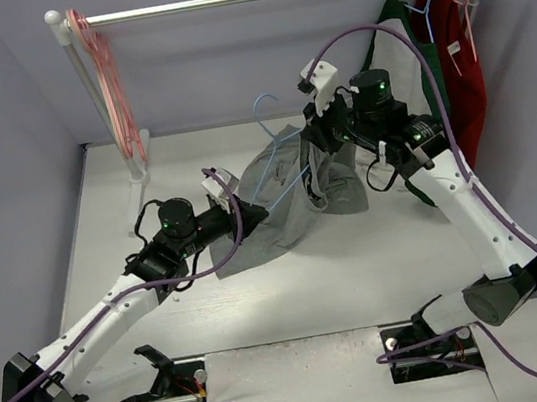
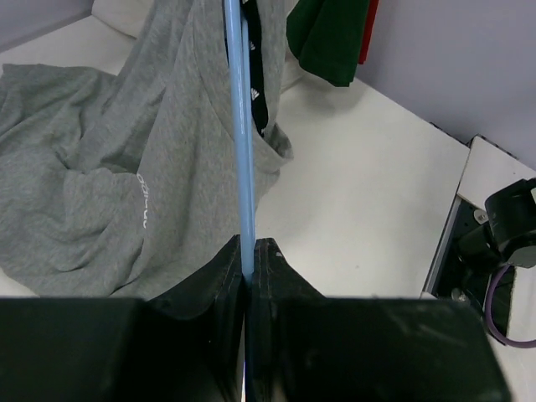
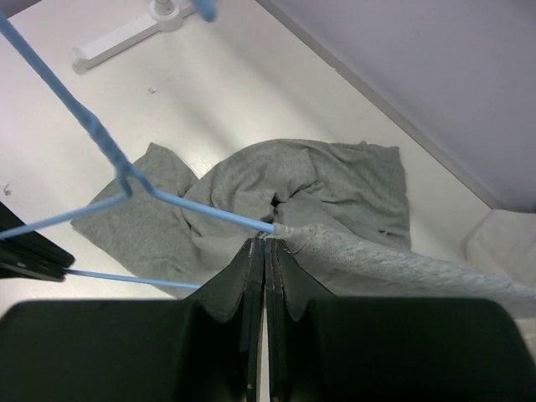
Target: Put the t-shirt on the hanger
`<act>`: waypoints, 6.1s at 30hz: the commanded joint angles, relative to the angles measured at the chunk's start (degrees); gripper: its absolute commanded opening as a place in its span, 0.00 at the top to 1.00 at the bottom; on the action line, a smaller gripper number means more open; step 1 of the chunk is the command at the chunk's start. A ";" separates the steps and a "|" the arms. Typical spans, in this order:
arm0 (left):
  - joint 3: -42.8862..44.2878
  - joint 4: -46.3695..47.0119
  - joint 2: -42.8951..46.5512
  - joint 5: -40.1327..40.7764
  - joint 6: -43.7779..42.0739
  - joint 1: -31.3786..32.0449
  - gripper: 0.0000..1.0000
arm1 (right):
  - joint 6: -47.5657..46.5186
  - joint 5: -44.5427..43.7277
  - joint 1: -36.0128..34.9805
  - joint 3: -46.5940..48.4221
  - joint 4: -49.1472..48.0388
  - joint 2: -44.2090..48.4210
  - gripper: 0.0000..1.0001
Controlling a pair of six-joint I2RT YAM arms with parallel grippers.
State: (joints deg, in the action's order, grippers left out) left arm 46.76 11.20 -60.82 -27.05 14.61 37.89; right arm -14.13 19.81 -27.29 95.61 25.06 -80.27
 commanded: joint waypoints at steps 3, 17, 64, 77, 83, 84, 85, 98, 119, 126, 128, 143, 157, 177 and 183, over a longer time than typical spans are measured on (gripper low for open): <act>0.70 14.37 -1.14 3.92 2.70 3.41 1.00 | 3.49 -1.44 -4.26 0.36 -5.54 0.20 1.00; -2.55 32.29 -9.05 5.78 6.39 7.11 1.00 | 6.75 -8.48 -14.99 0.98 -9.06 -0.94 1.00; -2.65 23.28 -3.96 3.07 -2.30 6.32 1.00 | -23.05 6.28 2.85 -1.39 -0.36 0.03 0.39; 7.54 7.18 -6.24 -1.26 -4.59 0.79 1.00 | -24.80 8.05 2.50 -7.37 -6.78 3.45 0.94; 15.36 -3.28 -7.91 6.21 -4.15 -5.00 0.63 | -25.60 3.84 2.33 -11.93 -10.02 7.75 1.00; 16.33 -5.38 -8.26 7.52 -4.15 -5.80 0.58 | -25.60 3.05 2.33 -12.81 -11.33 8.54 1.00; 17.47 -6.44 -8.44 8.75 -4.85 -6.33 0.48 | -25.60 2.17 2.33 -14.30 -11.78 9.59 1.00; 38.75 -13.76 -8.98 29.50 -5.12 -7.04 0.30 | -25.60 -3.29 2.50 -21.43 -14.77 10.92 1.00; 39.55 -14.62 -4.14 38.31 -2.69 -6.86 0.30 | -23.67 -4.17 2.50 -25.39 -15.65 10.05 1.00; 30.42 -24.47 -4.93 35.30 13.42 -3.36 0.30 | -19.54 -7.15 2.77 -22.32 -16.18 8.03 1.00; 25.94 -23.86 -4.66 39.67 15.52 2.17 0.30 | -18.22 -7.42 2.77 -21.87 -16.01 7.50 1.00; 18.36 -13.67 -18.28 46.91 25.29 14.23 0.30 | -13.47 -7.42 2.86 -21.87 -15.13 7.93 1.00; 18.72 -9.53 -25.40 42.17 26.61 14.93 0.31 | -13.38 -7.95 3.47 -23.37 -14.60 9.17 1.00; 18.72 -6.02 -34.01 42.16 27.31 15.72 0.41 | -12.41 -7.25 3.56 -23.63 -14.78 9.25 1.00; 18.45 -5.75 -36.03 43.57 27.57 15.72 0.51 | -11.97 -7.07 3.56 -24.16 -14.42 10.13 1.00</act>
State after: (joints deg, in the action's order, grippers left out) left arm 62.65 1.61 -97.67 14.90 41.23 53.32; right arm -26.98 12.43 -24.01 70.89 14.09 -73.25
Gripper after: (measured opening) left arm 0.506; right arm 0.118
